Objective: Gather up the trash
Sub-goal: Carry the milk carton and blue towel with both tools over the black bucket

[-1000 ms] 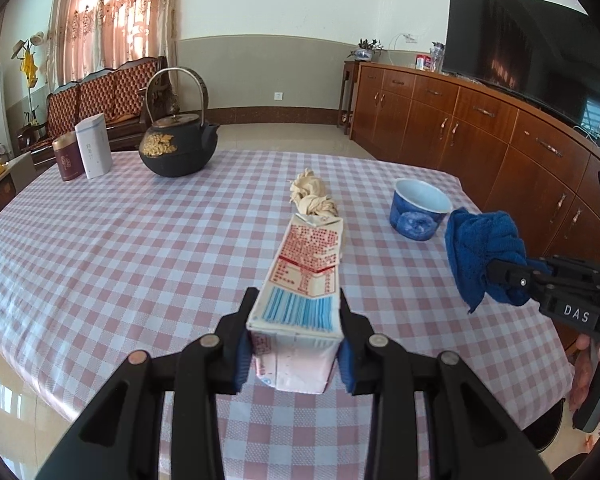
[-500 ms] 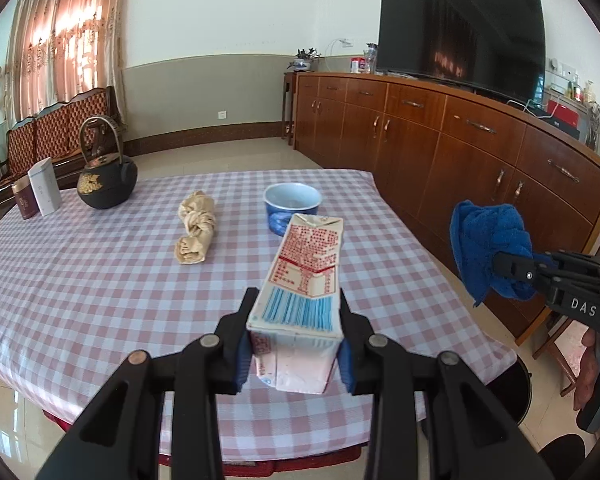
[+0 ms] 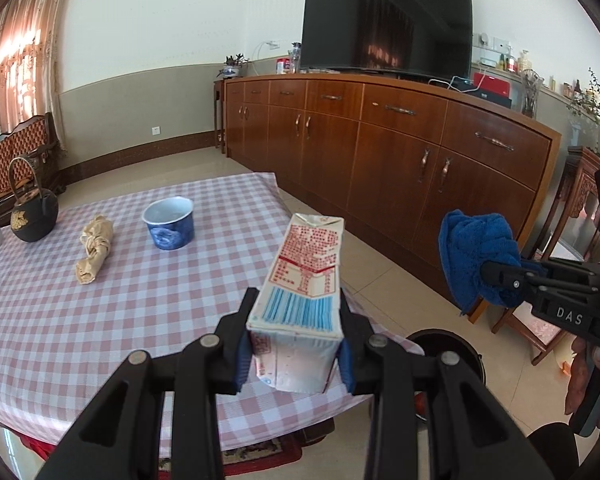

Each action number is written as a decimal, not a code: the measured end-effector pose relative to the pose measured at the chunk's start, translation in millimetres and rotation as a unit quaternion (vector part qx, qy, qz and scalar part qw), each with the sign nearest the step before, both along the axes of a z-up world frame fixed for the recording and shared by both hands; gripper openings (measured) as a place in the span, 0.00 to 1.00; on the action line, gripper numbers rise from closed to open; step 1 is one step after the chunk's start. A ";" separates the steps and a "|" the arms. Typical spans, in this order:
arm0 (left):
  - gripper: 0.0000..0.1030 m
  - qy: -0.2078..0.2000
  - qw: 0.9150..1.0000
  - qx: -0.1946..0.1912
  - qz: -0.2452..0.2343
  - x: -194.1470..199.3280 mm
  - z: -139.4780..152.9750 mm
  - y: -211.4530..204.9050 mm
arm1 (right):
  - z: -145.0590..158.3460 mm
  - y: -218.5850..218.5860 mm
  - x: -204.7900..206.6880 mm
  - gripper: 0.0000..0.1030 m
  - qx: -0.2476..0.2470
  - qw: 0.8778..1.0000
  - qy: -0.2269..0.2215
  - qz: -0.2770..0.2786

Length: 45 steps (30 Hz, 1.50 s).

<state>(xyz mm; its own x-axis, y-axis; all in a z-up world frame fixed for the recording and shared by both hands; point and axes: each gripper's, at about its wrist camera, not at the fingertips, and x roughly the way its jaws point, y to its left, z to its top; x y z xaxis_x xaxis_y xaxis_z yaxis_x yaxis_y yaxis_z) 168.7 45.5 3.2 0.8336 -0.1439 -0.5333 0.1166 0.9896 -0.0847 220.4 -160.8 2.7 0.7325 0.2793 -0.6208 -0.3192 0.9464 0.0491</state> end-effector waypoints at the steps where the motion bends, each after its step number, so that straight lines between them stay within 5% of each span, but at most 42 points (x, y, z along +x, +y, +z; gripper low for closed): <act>1: 0.35 -0.001 1.000 0.000 -0.005 0.4 1.0 -5.5 | 0.7 -6.0 -2.9 0.21 -0.001 1.000 -0.001 -0.005; 22: 0.35 0.034 0.992 0.018 -0.124 8.7 -29.2 -131.7 | -26.8 -128.2 -31.9 0.21 0.003 0.995 0.025 -0.101; 45: 0.35 0.147 0.971 0.038 -0.185 42.6 -116.8 -213.8 | -134.4 -185.4 -0.9 0.21 -0.016 0.986 0.137 -0.091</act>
